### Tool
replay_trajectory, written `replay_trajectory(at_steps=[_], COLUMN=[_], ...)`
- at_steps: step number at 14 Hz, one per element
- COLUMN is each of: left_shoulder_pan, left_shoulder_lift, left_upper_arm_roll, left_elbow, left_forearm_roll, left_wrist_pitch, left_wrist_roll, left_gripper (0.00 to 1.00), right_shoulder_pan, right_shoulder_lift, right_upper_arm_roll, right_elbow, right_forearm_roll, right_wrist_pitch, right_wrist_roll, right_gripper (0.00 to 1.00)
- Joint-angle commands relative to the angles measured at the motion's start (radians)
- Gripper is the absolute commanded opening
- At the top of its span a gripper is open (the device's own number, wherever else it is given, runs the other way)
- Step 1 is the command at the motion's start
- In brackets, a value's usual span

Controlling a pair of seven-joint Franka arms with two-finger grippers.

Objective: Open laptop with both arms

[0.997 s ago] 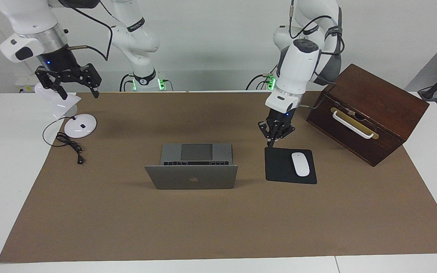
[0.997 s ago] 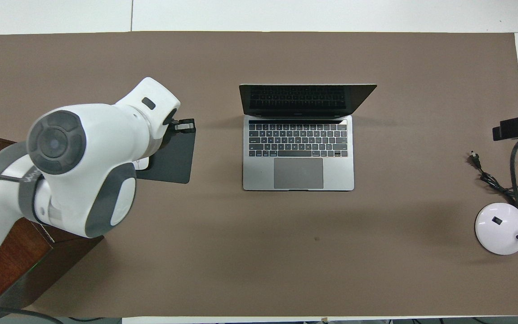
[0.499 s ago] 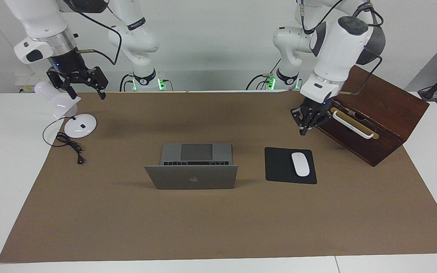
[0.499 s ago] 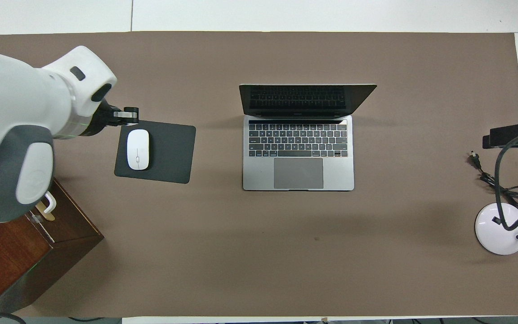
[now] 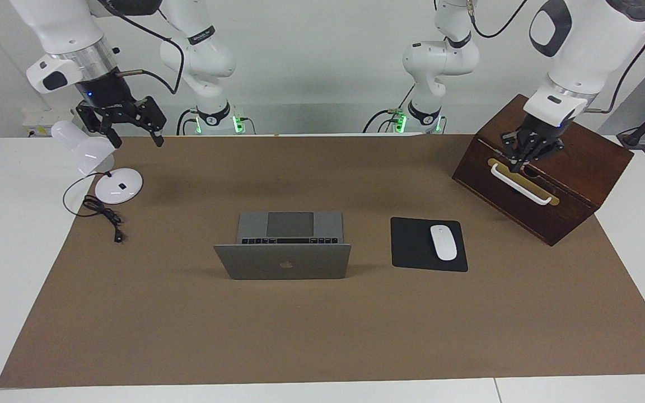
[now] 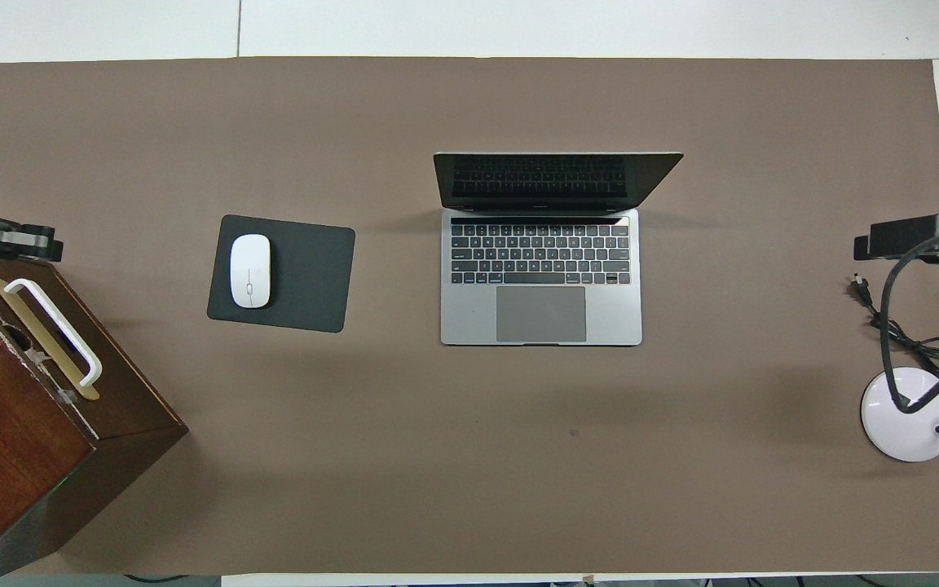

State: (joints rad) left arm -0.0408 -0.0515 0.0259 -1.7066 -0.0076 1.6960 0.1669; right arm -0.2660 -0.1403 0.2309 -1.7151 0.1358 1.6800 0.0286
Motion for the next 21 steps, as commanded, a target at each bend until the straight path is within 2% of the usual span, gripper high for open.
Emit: replay_trajectory(at_steps=[1, 2, 4, 5, 6, 7, 11, 13, 16, 18, 21], left_shoulder_pan=[0.013, 0.024, 0.027, 0.027, 0.029, 0.032, 0.048, 0.038, 0.006, 0.002, 0.004], left_shoulder_lift=[-0.024, -0.027, -0.028, -0.028, -0.028, -0.030, -0.030, -0.030, -0.028, -0.028, -0.030], left_upper_arm_roll=[-0.012, -0.004, -0.001, -0.001, -0.001, 0.000, -0.001, -0.006, -0.018, -0.020, -0.021], left_elbow=[-0.013, -0.016, -0.016, -0.016, -0.016, -0.015, -0.015, -0.008, -0.007, -0.007, -0.008], left_forearm_roll=[0.051, 0.052, 0.052, 0.052, 0.051, 0.051, 0.051, 0.037, 0.035, 0.035, 0.035], left_wrist_pitch=[-0.029, -0.033, -0.059, -0.061, -0.053, -0.042, -0.032, -0.029, -0.018, -0.032, -0.032], left_wrist_roll=[0.013, 0.014, 0.013, 0.011, 0.009, 0.011, -0.003, -0.026, -0.168, -0.185, -0.175], left_gripper=[0.00, 0.00, 0.00, 0.01, 0.73, 1.00, 1.00, 1.00, 1.00, 1.00, 1.00], right_shoulder_pan=[0.011, 0.068, 0.305, 0.377, 0.387, 0.372, 0.284, 0.284, 0.286, 0.287, 0.286], right_shoulder_lift=[-0.016, -0.015, -0.012, -0.010, -0.008, -0.008, 0.011, 0.019, 0.044, 0.074, 0.074], right_upper_arm_roll=[0.004, -0.022, -0.274, -0.357, -0.376, -0.375, -0.289, -0.288, -0.288, -0.286, -0.286], right_elbow=[-0.023, -0.020, -0.021, -0.021, -0.020, -0.020, -0.026, -0.023, 0.024, 0.077, 0.080], right_forearm_roll=[0.016, 0.016, -0.001, -0.005, -0.019, -0.039, -0.061, -0.077, -0.082, -0.093, -0.094], right_wrist_pitch=[0.026, 0.026, 0.024, 0.024, 0.024, 0.024, 0.012, 0.001, -0.049, -0.092, -0.094], right_wrist_roll=[-0.030, -0.030, -0.030, -0.036, -0.048, -0.068, -0.087, -0.085, -0.081, -0.066, -0.064], right_gripper=[1.00, 1.00, 1.00, 1.00, 1.00, 1.00, 1.00, 1.00, 1.00, 1.00, 1.00])
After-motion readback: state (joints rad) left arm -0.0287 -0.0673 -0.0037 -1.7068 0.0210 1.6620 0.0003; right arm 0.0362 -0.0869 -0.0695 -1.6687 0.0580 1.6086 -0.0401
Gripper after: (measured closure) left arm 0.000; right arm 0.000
